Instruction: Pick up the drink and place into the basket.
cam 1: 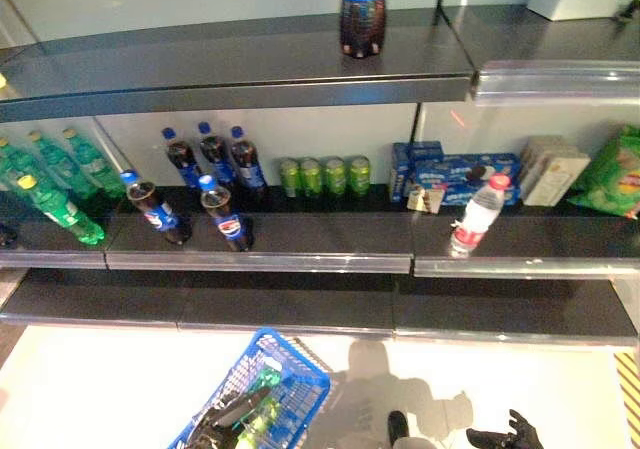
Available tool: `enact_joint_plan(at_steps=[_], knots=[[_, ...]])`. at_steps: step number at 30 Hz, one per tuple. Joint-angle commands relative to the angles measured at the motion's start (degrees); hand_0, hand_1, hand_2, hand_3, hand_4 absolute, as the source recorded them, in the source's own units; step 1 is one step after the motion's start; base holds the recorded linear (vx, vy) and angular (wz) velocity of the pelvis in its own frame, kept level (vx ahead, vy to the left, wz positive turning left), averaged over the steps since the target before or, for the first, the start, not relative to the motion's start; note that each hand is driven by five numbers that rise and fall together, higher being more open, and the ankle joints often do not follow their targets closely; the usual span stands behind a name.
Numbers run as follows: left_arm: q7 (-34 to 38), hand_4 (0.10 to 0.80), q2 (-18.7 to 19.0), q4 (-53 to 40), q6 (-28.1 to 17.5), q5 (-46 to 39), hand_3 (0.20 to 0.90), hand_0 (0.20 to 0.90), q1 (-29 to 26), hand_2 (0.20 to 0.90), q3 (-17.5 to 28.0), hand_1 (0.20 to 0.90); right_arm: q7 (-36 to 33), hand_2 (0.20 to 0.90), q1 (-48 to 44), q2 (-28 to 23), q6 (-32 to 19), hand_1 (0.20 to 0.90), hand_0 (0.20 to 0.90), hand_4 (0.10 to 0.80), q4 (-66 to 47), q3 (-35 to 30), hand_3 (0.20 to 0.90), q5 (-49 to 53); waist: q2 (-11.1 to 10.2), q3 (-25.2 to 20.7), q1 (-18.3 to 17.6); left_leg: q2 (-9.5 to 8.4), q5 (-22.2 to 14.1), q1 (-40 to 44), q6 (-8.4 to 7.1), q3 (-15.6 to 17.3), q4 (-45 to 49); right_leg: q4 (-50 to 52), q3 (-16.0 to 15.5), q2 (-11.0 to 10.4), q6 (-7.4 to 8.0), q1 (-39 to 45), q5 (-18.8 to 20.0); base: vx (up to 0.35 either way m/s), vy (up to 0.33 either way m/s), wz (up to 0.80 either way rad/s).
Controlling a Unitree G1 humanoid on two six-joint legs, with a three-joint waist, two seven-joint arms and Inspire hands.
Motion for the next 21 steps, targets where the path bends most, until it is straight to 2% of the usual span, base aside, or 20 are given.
enact_joint_plan(at_steps=[1,3,6,8,11,12,13,14,18,20,21], knots=[[-9.29,0.100,2.17,-5.18,-10.06,-1.18,0.200,0.300,-6.88,0.300,4.52,0.300,1.63,0.900,-1.58,-4.31,-2.32,0.900,0.900,0.800,1.55,-0.20,0.900,-1.78,-2.33,-1.94,-0.39,-13.78,-12.33,-6.19,1.94,-6.00,11.16,2.19,1.17,2.50,-0.08,2.41,-4.33,-0.055,0.012,-1.15],[-9.81,0.100,2.23,-4.39,-10.11,-1.18,0.200,0.300,-7.34,0.300,4.49,0.300,1.67,0.900,-1.53,-4.24,-2.52,0.900,0.900,0.800,1.66,-0.24,0.900,-1.69,-2.27,-2.11,-0.66,-14.74,-12.78,-5.80,2.41,-6.30,10.47,2.26,1.98,3.14,0.11,1.89,-3.85,-0.048,0.029,-1.20],[-10.98,0.100,2.45,-2.43,-10.97,-0.43,0.200,0.300,-8.31,0.300,2.89,0.300,1.55,0.900,-1.81,-3.43,-2.67,0.900,0.900,0.800,2.50,-0.23,0.900,-0.73,-1.75,-2.42,-2.07,-14.75,-12.19,-1.90,3.58,-5.52,3.06,3.00,3.12,4.76,1.04,-0.93,-2.65,-0.064,0.051,-1.02],[-10.34,0.100,3.10,-2.13,-11.49,-0.73,0.200,0.300,-8.64,0.300,1.73,0.300,2.72,0.900,-2.10,-2.49,-3.06,0.900,0.900,0.800,2.71,0.01,0.900,-1.55,-2.03,-1.86,-2.02,-16.16,-10.00,0.00,4.22,-10.24,-3.46,3.74,4.25,5.60,3.00,-5.34,0.55,-0.134,0.010,-0.46],[-11.18,0.100,4.02,-1.68,-10.92,-0.92,0.200,0.300,-8.36,0.300,2.41,0.300,3.00,0.900,-2.70,-2.39,-2.70,0.900,0.900,0.800,2.85,0.25,0.900,-1.95,-2.24,-1.46,-1.25,-16.23,-8.80,0.67,4.18,-10.37,-5.72,3.53,2.49,5.11,3.85,-6.70,2.19,-0.096,-0.013,-0.76],[-11.33,0.100,4.49,-1.46,-10.93,-1.15,0.200,0.300,-7.68,0.300,2.94,0.300,2.68,0.900,-3.33,-2.16,-1.73,0.900,0.900,0.800,2.58,0.39,0.900,-2.94,-2.43,-1.24,-0.24,-16.07,-8.00,1.34,3.99,-9.64,-7.11,3.33,-0.93,4.02,4.60,-7.63,3.30,-0.055,-0.030,-0.66],[-11.35,0.100,4.50,-1.46,-10.92,-1.15,0.200,0.300,-7.67,0.300,2.94,0.300,2.66,0.900,-3.32,-2.15,-1.71,0.900,0.900,0.800,2.56,0.39,0.900,-2.95,-2.38,-1.18,-0.18,-16.01,-8.01,1.50,3.99,-9.59,-7.23,3.32,-0.90,4.10,4.61,-7.53,3.28,-0.094,-0.069,-0.74],[-11.59,0.100,4.90,-1.28,-10.68,-0.84,0.200,0.300,-6.90,0.300,3.49,0.300,2.06,0.900,-3.74,-1.98,-0.66,0.900,0.900,0.800,2.42,0.35,0.900,-3.02,-2.44,-0.87,0.55,-15.44,-7.69,1.92,3.89,-8.55,-7.37,4.10,-2.99,2.87,5.14,-8.21,3.44,-0.092,-0.067,-0.82],[-12.33,0.100,5.87,0.71,-10.17,0.40,0.200,0.300,-6.05,0.300,4.43,0.300,1.71,0.900,-4.03,-2.15,-0.35,0.900,0.900,0.800,3.80,-0.53,0.900,-2.33,-2.01,-0.93,1.51,-13.66,-7.73,0.44,5.05,-4.40,-5.29,10.23,-2.20,0.09,4.54,-6.55,0.15,-0.105,-0.122,-0.53],[-12.21,0.100,5.95,0.94,-10.16,0.62,0.200,0.300,-5.98,0.300,4.28,0.300,1.68,0.900,-4.06,-2.24,-0.41,0.900,0.900,0.800,4.04,-0.93,0.900,-2.29,-1.99,-0.99,1.72,-13.38,-7.93,-0.04,5.25,-3.65,-4.44,11.15,-2.43,-0.99,4.44,-5.97,0.14,-0.041,-0.111,-0.31],[-11.91,0.100,5.90,1.22,-10.13,0.45,0.200,0.300,-5.93,0.300,4.13,0.300,1.86,0.900,-4.09,-2.30,-0.54,0.900,0.900,0.800,4.53,-1.29,0.900,-2.46,-1.98,-1.07,2.04,-13.15,-8.34,-0.40,5.45,-2.81,-3.57,11.21,-2.83,-2.17,4.48,-5.15,0.25,-0.019,-0.194,-0.46]])
